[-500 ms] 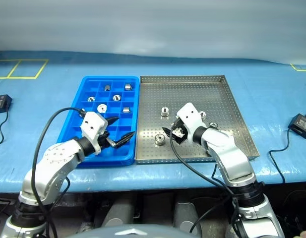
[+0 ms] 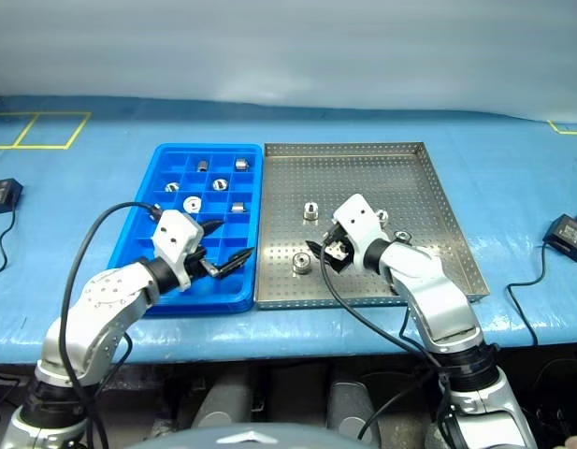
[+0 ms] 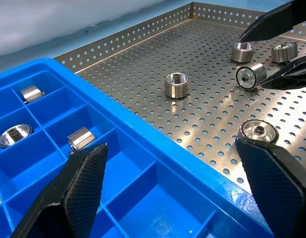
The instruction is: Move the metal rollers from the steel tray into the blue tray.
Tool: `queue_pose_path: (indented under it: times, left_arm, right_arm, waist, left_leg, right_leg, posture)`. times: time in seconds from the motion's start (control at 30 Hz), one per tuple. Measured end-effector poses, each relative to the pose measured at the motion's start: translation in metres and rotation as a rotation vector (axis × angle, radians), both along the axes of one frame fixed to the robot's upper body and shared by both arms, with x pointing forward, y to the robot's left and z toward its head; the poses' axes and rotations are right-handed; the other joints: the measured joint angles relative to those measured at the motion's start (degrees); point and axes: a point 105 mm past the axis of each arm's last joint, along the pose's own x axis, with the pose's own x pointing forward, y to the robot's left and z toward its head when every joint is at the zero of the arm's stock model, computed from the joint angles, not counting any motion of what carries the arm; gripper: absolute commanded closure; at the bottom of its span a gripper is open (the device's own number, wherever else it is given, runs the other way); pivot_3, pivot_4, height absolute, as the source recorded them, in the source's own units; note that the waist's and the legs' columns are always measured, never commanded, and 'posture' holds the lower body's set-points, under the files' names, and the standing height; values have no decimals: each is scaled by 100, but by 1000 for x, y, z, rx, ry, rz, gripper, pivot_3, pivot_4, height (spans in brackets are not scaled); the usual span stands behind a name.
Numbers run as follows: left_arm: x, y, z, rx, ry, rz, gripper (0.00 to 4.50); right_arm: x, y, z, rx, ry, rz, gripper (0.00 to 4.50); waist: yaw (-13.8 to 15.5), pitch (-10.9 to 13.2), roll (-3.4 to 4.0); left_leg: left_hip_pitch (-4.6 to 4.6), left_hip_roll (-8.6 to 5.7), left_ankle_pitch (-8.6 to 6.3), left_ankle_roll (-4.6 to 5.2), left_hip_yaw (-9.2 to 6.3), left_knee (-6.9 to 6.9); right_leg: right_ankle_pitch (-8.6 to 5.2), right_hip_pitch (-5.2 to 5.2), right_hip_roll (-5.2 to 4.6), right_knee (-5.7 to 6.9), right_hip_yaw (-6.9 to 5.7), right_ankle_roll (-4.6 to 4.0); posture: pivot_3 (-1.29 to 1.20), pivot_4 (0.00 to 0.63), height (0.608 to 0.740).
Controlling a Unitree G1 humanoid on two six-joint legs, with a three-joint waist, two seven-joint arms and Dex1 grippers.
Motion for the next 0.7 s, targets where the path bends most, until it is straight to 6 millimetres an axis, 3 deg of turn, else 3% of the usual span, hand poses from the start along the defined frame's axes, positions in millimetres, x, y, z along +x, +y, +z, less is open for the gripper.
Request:
queue_pose_path:
  times: [0.7]
  left_arm:
    - [0, 0, 0, 0, 0, -2, 23]
  right_arm:
    - [1, 0, 2, 15, -5, -7, 0]
  waist:
    - [2, 0, 0]
  left_leg:
    - [-1, 0, 0, 0, 0, -1]
  right_leg:
    - [0, -1, -2, -1, 1, 0]
  posture:
    - [57, 150, 740]
